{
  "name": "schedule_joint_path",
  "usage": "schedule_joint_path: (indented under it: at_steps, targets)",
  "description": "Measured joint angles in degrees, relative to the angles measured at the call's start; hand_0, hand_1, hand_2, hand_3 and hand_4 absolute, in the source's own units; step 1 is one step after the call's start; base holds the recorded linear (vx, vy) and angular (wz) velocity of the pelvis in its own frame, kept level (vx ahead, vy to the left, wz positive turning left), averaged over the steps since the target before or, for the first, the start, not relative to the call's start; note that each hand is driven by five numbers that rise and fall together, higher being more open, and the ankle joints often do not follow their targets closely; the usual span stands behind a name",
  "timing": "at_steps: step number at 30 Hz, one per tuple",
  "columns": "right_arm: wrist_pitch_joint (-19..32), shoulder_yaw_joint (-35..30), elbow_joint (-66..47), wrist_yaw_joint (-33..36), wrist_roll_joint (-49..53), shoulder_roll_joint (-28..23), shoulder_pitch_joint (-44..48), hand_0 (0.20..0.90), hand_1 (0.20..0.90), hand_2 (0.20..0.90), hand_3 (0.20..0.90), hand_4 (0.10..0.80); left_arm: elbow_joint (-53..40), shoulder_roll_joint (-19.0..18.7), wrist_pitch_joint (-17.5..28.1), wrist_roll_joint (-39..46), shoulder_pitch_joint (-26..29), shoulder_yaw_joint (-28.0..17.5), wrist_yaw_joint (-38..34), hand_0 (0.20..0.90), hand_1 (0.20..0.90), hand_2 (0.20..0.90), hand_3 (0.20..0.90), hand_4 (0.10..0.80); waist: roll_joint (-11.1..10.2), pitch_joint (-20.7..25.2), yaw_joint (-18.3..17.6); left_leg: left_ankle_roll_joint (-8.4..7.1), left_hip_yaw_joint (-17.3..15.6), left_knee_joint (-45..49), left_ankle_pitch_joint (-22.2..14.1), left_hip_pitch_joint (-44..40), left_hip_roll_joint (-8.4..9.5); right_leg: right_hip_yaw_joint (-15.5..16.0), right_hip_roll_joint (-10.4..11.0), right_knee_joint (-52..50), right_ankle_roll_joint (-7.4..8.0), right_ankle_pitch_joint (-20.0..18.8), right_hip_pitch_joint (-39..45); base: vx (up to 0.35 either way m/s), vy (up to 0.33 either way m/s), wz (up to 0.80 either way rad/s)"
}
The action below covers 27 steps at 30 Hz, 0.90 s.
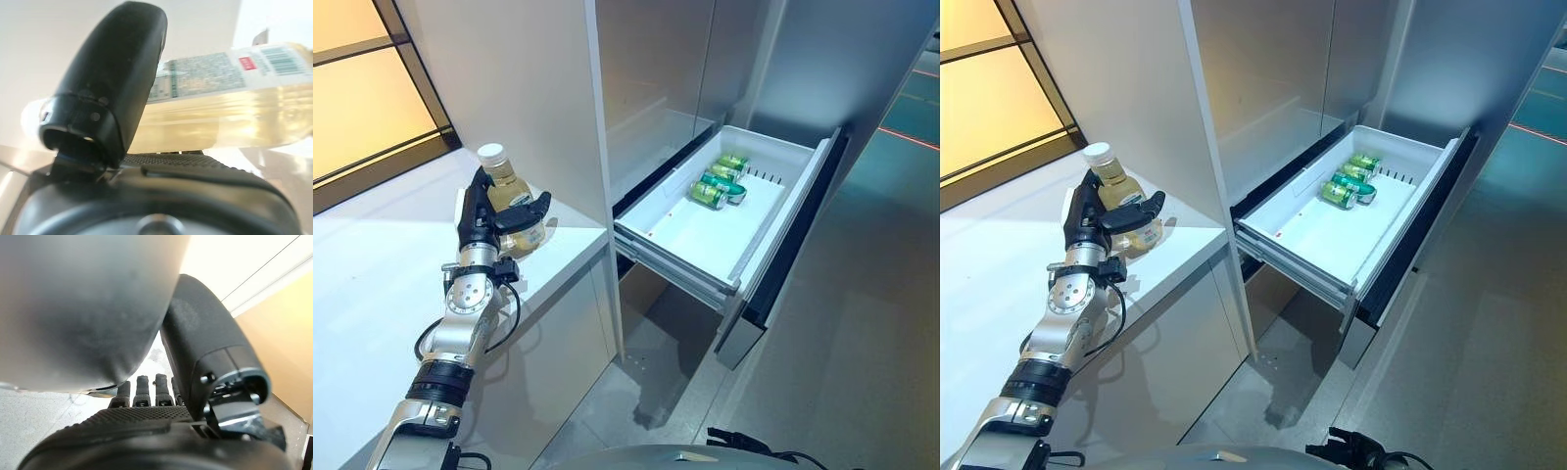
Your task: Put drinks into fridge and close the fridge
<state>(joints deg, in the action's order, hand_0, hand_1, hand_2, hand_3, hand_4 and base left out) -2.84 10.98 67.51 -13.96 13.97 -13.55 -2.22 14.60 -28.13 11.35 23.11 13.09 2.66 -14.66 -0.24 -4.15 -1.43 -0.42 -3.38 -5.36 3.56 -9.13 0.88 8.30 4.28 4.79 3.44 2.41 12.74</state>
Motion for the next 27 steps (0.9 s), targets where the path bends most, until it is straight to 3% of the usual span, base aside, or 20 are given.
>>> schedule_joint_path:
  at_steps: [1,2,7,13,18,23,27]
  targets:
    - [0.0,0.0,0.0,0.0,0.0,0.0,0.0,0.9,0.9,0.9,0.9,0.8,0.1,0.2,0.0,0.0,0.0,0.0,0.1,0.319,0.319,0.319,0.222,0.122,0.0,0.0,0.0,0.0,0.0,0.0,0.0,0.0,0.0,0.0,0.0,0.0,0.0,0.0,0.0,0.0,0.0,0.0]
    - [0.0,0.0,0.0,0.0,0.0,0.0,0.0,0.9,0.9,0.9,0.9,0.8,0.1,0.2,0.0,0.1,0.0,0.0,0.1,0.3,0.3,0.3,0.2,0.1,0.0,0.0,0.0,0.0,0.0,0.0,0.0,0.0,0.0,0.0,0.0,0.0,0.0,0.0,0.0,0.0,0.0,0.0]
    - [0.1,0.0,0.0,0.0,-0.1,0.0,0.0,0.9,0.9,0.9,0.9,0.8,0.1,0.2,0.2,0.6,0.0,0.1,0.5,0.3,0.3,0.3,0.2,0.1,-0.1,-0.4,0.0,0.0,0.0,0.0,0.0,-0.2,-0.03,0.0,0.0,0.0,0.0,0.0,0.2,0.0,0.0,0.0]
    - [3.2,1.3,-2.8,0.1,-2.6,-0.1,-0.2,0.9,0.9,0.9,0.9,0.8,-2.2,1.2,3.4,8.0,-1.1,0.0,2.2,0.3,0.3,0.3,0.2,0.1,-0.8,-1.7,-0.1,0.0,0.1,0.0,0.0,-0.3,-0.22,0.0,0.0,0.1,-0.01,0.0,0.5,0.0,0.0,0.0]
    - [4.4,6.2,-17.3,0.0,-4.2,-0.7,-2.4,0.9,0.9,0.9,0.9,0.8,-11.0,2.7,5.3,9.5,-3.5,0.1,4.8,0.3,0.3,0.3,0.2,0.1,-2.5,-2.9,0.0,0.0,0.2,0.3,0.0,-0.2,-0.36,0.0,-0.1,0.1,-0.15,-0.1,0.4,-0.004,-0.006,0.0]
    - [4.4,8.0,-33.5,-1.4,-4.6,-0.9,-3.6,0.9,0.9,0.9,0.9,0.8,-20.1,2.7,8.8,9.4,-3.5,0.1,7.9,0.3,0.3,0.3,0.2,0.1,-2.6,-3.1,-0.5,-0.01,0.5,0.3,0.0,0.6,-0.34,0.1,-0.1,0.0,-0.16,-0.1,-0.4,-0.028,-0.016,0.0]
    - [2.3,8.0,-47.2,-7.0,-3.7,-2.6,-4.0,0.9,0.9,0.9,0.9,0.8,-27.3,2.2,10.4,9.5,-2.6,0.7,14.9,0.3,0.3,0.3,0.2,0.1,-2.5,-3.1,-0.5,-0.02,0.6,0.3,0.0,0.8,-0.27,0.2,-0.1,0.0,-0.15,-0.1,-0.5,-0.05,-0.02,0.02]
